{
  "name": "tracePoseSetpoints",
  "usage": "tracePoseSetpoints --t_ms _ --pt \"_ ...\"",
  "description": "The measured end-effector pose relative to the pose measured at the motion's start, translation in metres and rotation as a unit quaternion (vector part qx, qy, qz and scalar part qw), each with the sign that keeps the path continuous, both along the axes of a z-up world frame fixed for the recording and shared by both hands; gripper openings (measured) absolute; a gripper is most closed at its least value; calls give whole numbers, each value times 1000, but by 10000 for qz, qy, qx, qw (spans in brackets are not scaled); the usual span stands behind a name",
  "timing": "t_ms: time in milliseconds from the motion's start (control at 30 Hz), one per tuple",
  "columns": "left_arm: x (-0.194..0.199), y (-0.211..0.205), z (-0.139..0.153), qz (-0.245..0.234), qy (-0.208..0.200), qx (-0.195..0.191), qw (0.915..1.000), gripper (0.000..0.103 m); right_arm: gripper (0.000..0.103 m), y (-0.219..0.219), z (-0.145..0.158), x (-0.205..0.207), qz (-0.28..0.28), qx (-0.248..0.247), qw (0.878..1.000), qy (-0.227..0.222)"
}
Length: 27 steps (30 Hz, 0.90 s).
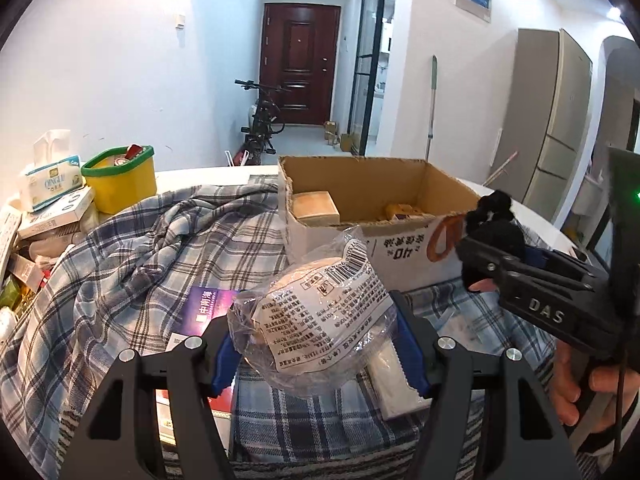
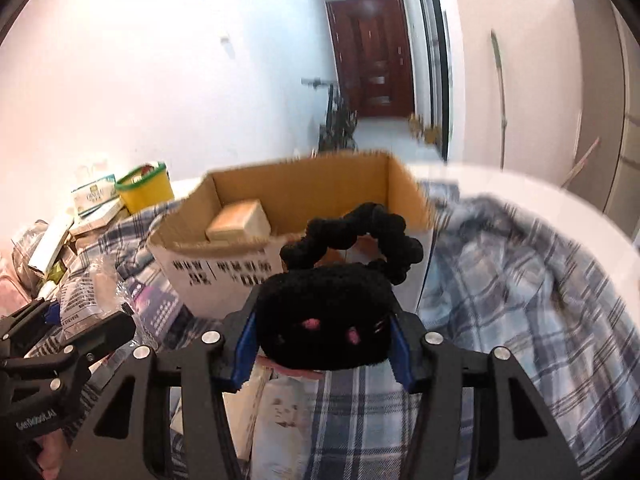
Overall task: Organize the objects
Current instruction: 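Lift the plastic bag and black fuzzy item up with both grippers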
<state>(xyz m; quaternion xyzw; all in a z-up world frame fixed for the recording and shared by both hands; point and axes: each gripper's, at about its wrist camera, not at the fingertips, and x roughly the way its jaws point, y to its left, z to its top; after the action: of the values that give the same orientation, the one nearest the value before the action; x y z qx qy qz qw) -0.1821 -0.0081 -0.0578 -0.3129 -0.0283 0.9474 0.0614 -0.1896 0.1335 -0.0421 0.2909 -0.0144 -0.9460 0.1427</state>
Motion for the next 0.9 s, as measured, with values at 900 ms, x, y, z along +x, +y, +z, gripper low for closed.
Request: tracePoseSetpoints --t_ms 900 --pt "36 7 37 469 1250 -312 9906 68 53 0 49 39 -2 93 9920 1260"
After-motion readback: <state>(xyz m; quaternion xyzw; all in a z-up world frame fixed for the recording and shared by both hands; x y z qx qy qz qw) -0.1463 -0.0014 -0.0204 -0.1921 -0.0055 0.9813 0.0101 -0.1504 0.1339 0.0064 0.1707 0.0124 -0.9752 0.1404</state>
